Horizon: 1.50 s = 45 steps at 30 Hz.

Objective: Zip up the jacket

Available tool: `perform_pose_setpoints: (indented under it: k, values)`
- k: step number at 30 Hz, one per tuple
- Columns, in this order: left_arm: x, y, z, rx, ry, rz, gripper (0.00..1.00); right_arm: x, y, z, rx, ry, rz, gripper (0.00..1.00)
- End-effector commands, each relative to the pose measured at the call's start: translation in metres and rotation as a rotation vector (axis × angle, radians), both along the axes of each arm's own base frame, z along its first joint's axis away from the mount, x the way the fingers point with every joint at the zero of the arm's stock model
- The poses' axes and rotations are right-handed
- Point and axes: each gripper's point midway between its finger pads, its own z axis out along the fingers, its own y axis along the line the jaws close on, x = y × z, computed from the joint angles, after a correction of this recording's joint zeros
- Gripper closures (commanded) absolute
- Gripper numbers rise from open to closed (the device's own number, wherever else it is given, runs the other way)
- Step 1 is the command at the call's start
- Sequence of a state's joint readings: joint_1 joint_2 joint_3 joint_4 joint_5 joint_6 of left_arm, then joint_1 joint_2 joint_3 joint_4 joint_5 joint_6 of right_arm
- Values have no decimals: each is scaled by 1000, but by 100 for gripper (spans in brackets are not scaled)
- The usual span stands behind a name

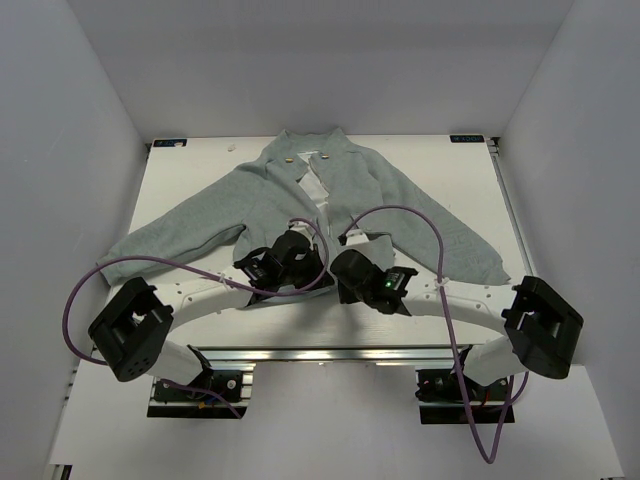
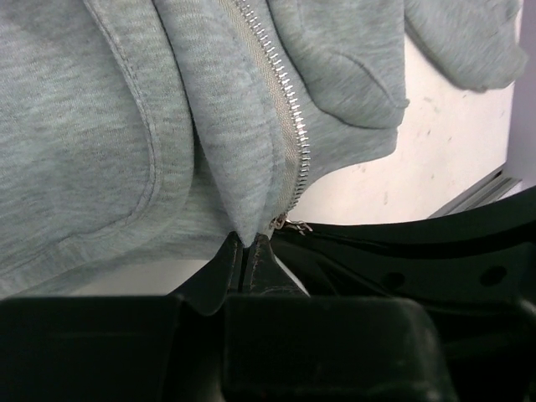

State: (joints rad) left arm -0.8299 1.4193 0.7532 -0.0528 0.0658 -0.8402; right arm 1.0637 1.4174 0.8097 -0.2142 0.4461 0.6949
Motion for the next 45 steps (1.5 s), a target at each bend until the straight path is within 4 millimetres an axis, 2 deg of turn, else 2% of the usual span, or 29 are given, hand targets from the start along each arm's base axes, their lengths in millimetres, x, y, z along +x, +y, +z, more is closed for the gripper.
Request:
perform_pose_setpoints:
  k: [1, 6, 12, 16, 21, 25, 29, 31, 33, 35, 37, 39, 40, 41, 42, 43, 44, 45]
  values:
    - [-10, -2, 10, 26, -18, -67, 100, -5, 7, 24, -53, -37, 183, 100]
    - [-18, -1, 10, 43, -15, -109, 100, 6, -11, 39, -151, -82, 163, 100]
    - [-32, 0, 17, 24, -15, -181, 100, 35, -22, 54, -198, -147, 136, 100]
    - [-44, 5, 10, 36, 30, -211, 100, 49, -23, 62, -248, -177, 191, 100]
    - [-56, 18, -5, 87, 89, -209, 100, 60, -15, 88, -190, -236, 214, 100]
    - [-66, 30, -14, 136, 139, -208, 100, 69, -23, 99, -189, -240, 202, 100]
    - [-73, 36, -18, 156, 165, -215, 100, 64, -22, 96, -210, -236, 284, 100]
    - [-72, 36, -14, 163, 152, -236, 100, 50, -16, 88, -197, -176, 366, 100]
    - [-62, 34, -1, 180, 64, -275, 98, 35, -10, 79, -165, -114, 430, 100]
    - [-52, 40, 13, 212, -33, -284, 100, 32, -11, 72, -159, -94, 425, 100]
    - [-47, 40, 23, 203, -80, -275, 100, 39, -12, 73, -171, -121, 393, 100]
    - [-56, 36, 28, 165, -62, -314, 100, 53, -10, 80, -174, -130, 363, 100]
    - [-63, 37, 21, 160, -38, -329, 100, 59, -9, 76, -186, -117, 354, 100]
    - [-68, 38, 17, 153, -17, -337, 100, 70, -7, 85, -175, -127, 333, 100]
    - [-73, 40, 14, 145, 13, -325, 100, 76, -7, 87, -175, -129, 320, 100]
    - [-81, 41, 8, 137, 44, -342, 100, 79, -9, 81, -188, -117, 317, 100]
    - [-90, 48, -5, 148, 96, -331, 100, 95, -5, 89, -175, -130, 296, 100]
    - [-95, 52, -9, 147, 117, -324, 100, 102, -5, 90, -179, -131, 288, 100]
